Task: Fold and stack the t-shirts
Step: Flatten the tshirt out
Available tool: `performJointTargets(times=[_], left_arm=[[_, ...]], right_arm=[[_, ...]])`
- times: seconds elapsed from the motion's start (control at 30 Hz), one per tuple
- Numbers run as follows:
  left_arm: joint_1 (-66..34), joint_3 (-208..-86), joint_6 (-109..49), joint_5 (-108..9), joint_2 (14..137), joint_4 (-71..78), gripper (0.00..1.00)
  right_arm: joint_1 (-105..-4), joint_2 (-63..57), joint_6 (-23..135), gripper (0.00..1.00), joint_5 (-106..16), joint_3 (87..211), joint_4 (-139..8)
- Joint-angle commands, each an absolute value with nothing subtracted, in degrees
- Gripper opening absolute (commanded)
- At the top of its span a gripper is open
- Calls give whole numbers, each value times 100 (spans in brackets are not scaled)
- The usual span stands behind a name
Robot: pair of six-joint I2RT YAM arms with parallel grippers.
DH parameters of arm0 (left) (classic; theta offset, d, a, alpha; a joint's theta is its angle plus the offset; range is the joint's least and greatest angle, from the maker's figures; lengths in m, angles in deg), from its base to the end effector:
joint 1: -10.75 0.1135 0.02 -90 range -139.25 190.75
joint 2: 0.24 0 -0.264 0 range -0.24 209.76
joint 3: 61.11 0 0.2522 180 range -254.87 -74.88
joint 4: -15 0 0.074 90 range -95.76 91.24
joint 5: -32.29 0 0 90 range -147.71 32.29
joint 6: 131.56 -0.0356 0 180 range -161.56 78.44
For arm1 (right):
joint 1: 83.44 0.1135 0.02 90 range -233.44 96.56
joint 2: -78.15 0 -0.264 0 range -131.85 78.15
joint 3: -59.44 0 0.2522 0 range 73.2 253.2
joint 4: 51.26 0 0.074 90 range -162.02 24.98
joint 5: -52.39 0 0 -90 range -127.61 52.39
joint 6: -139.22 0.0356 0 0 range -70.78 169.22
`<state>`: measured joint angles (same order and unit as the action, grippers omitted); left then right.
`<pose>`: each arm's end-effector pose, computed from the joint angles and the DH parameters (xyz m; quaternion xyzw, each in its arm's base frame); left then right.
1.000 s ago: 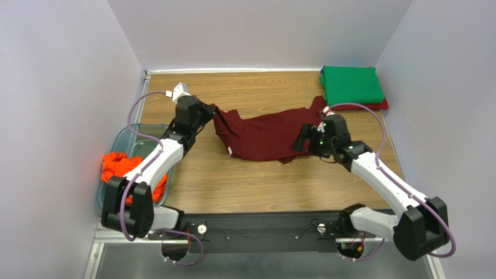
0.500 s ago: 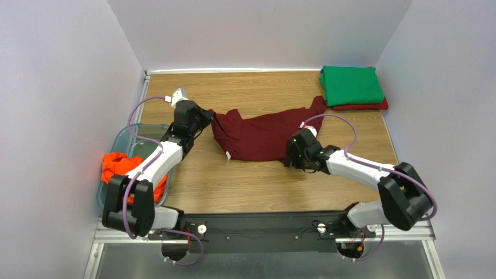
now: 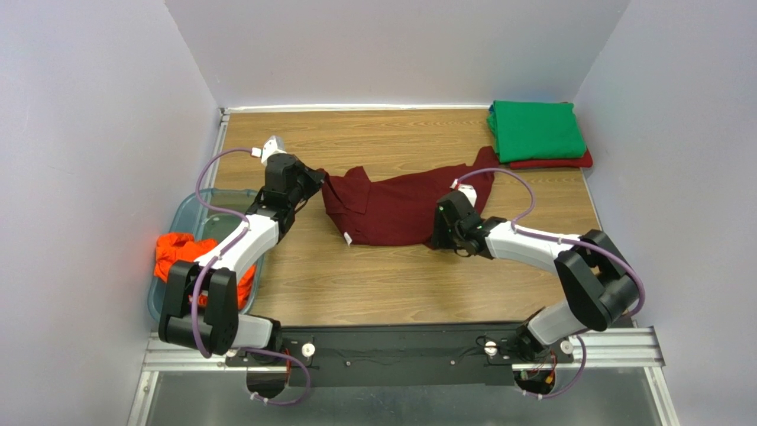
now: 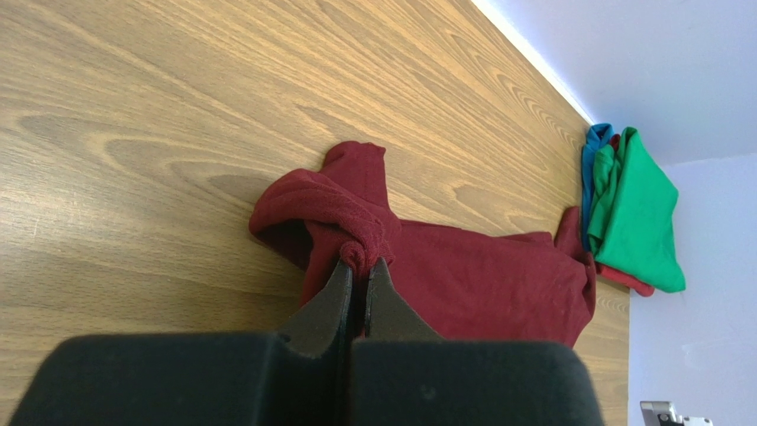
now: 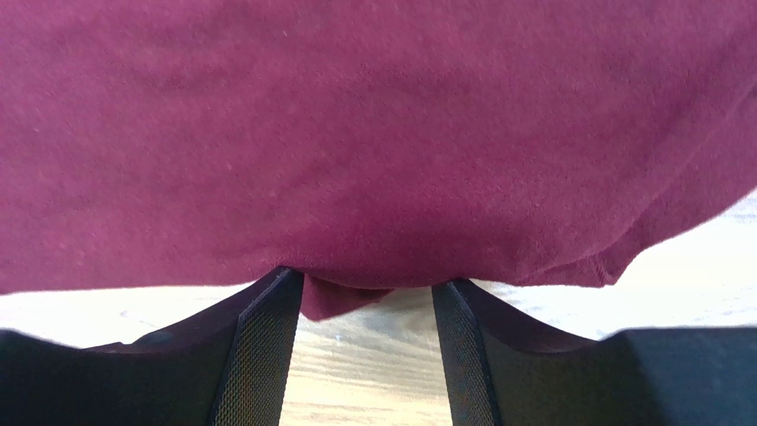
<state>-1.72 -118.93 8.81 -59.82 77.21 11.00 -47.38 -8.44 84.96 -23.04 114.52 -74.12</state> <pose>0.2938 -0.0636 0.2425 -0.2813 0.7881 -0.2721 0.4750 0.2336 0.1590 0.1571 0.0362 0.9445 0.0802 0.3166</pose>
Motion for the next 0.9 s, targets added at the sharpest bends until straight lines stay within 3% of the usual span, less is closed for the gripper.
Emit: performJointTargets(times=[0.0,0.13,0.2,0.23,0.47,0.87], left_arm=[[-120,-11821,766,-5868,7746,1275,0],[-94,-11812,766,-5850,7755,1275,0],[-68,-11812,766,-5850,7764,1284,0],[-50,-11820,757,-5833,7746,1267,0],[-32,-11803,748,-5806,7404,1135,0],[3,-11899,845,-6438,5972,152,0]], right_arm=[[-4714,-1159,8613,57,-2161,11469,-7381],[-4714,-1142,8648,24,-2152,11478,-7372],[-4722,-1036,8622,12,-2336,11460,-7390],[-4714,-836,8578,1,-2520,11434,-7433],[-4723,464,8543,1,-2741,11547,-8539],[-4723,1855,8227,1,-2908,13146,-11220]])
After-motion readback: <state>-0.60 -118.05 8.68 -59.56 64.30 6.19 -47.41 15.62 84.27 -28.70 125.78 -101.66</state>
